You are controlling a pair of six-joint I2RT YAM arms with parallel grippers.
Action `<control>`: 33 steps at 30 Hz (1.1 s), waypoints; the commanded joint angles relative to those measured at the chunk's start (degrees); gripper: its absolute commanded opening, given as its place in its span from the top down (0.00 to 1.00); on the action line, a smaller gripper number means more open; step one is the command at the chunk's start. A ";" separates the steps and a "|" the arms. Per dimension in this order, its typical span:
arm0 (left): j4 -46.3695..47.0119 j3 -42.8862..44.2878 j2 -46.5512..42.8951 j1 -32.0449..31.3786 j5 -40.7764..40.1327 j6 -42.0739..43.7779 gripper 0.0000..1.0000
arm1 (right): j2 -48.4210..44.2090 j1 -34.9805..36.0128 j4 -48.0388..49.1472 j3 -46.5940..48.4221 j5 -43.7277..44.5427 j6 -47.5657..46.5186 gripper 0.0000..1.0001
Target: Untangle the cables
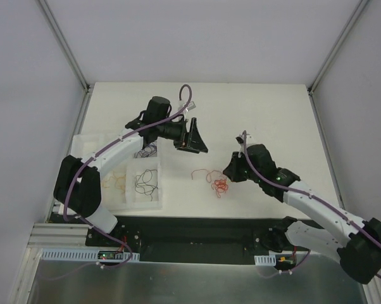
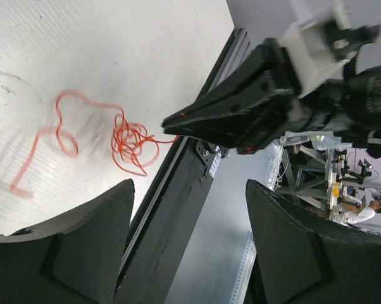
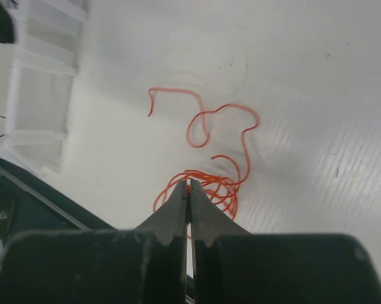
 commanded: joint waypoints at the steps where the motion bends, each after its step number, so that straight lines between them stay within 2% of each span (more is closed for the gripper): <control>1: 1.62 1.40 1.14 -2.29 3.81 2.88 0.31 | -8.20 -0.57 1.82 -1.90 -4.54 3.41 1.00; 10: 6.10 -1.05 -2.45 -8.97 3.38 8.68 0.20 | -16.04 -2.24 2.87 3.45 -13.24 8.33 1.00; 16: 16.37 -8.16 -8.95 -11.52 -2.33 10.79 0.12 | -17.36 -2.24 9.01 5.13 -19.57 15.44 1.00; 20: 23.41 -14.14 -13.52 -13.19 -6.20 14.47 0.07 | -18.15 -2.16 12.70 5.39 -20.11 18.87 1.00; 28: 26.50 -19.33 -16.17 -17.06 -10.94 25.11 0.07 | -17.98 -2.24 15.53 10.13 -23.62 21.52 1.00; 33: 29.82 -22.40 -17.04 -17.85 -16.39 28.46 0.12 | -18.59 -2.16 15.44 11.54 -24.06 21.26 1.00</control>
